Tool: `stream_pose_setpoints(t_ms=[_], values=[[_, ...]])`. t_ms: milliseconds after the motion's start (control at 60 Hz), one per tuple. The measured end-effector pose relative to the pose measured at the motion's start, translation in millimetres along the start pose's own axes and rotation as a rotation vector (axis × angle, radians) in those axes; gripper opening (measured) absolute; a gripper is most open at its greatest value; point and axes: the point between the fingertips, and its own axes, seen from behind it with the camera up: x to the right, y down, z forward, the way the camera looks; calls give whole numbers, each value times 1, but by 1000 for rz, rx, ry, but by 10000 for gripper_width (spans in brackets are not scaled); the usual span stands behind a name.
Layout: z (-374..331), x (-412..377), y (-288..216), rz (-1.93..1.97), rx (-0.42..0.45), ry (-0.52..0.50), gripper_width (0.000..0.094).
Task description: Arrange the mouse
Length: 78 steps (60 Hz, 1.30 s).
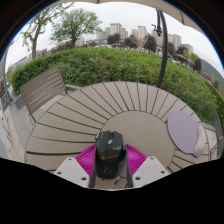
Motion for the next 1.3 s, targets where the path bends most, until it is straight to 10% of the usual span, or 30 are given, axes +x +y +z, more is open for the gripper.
stream_pose_setpoints(t_ms=[383,683,1100,1217,1300], values=[[-71,46,-73,-3,22,-123,407],[-59,214,-166,-41,135,3,405],[50,327,-51,-40,40,31,411],[48,331,-36,-43,37,27,576],[31,336,-40,-68,28,61,857]])
